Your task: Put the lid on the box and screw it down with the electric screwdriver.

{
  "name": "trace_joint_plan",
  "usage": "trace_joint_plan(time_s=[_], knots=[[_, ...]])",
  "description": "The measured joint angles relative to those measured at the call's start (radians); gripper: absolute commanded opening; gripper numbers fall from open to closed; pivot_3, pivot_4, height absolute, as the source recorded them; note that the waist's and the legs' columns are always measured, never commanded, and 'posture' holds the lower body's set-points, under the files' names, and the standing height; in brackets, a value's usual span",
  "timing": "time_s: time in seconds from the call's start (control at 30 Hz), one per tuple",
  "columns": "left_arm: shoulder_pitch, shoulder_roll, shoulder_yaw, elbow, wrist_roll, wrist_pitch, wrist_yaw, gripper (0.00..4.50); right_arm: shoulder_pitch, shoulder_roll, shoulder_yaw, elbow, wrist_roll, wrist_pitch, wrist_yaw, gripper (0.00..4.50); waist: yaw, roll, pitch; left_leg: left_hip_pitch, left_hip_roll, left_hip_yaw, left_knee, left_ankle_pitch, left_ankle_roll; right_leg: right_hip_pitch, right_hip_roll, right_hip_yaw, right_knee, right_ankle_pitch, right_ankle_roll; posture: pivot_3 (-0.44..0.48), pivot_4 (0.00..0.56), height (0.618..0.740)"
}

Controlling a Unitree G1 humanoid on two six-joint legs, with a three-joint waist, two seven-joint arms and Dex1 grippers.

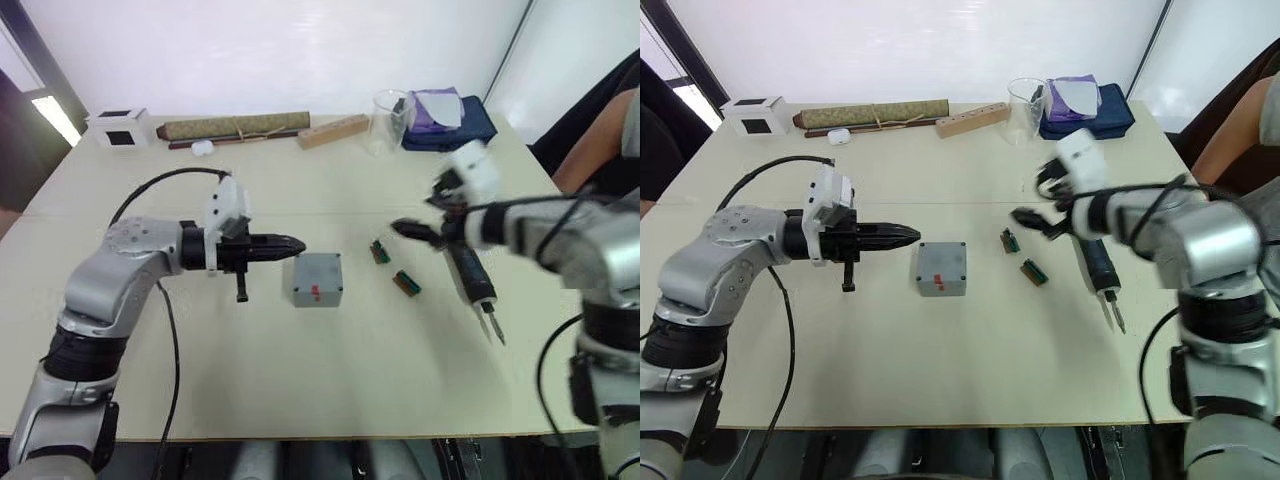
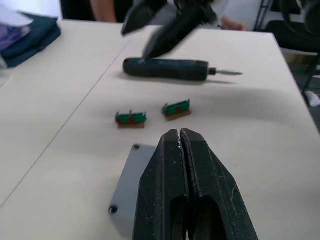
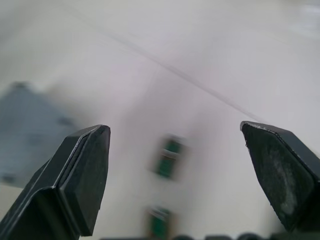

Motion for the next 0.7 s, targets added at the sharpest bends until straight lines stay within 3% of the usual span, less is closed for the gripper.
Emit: trace_joint_plan(time_s=[0.1,0.27,0.5,0.7], knots=[[-0.040,-0.023,-0.023,0.008,-0.007,-0.024,-0.038,0.00,-0.058,-0.128,0.111,0.089,0.017,0.101,0.030,4.46,-0.006,0.000,0.000,0.000,0.000,0.001,0.000,0.000,0.000,0.000,0.000,0.001,0.000,0.000,0.000,0.000,0.150,0.736],[-0.069,-0.033,-0.054,0.043,0.000,-0.064,-0.080,0.00,-0.142,-0.207,0.304,0.250,0.066,0.113,0.052,4.46,-0.013,0.001,0.001,0.000,0.001,0.003,0.000,0.000,0.000,-0.001,0.001,0.002,0.000,0.000,0.000,0.000,0.150,0.736],[-0.067,-0.043,-0.057,0.033,0.014,-0.076,-0.080,0.00,-0.238,-0.202,0.499,0.481,0.105,0.114,0.033,4.46,-0.021,0.001,0.001,-0.009,0.000,0.002,0.002,0.000,0.000,-0.009,0.000,0.002,0.001,0.000,0.001,0.000,0.150,0.736],[-0.055,-0.045,-0.052,-0.004,-0.003,-0.063,-0.051,0.00,-0.247,-0.107,0.560,0.656,0.061,0.114,0.033,4.46,-0.027,0.001,0.001,-0.014,0.000,0.002,0.003,0.000,0.000,-0.016,0.001,0.002,0.004,0.001,0.000,0.000,0.150,0.736]])
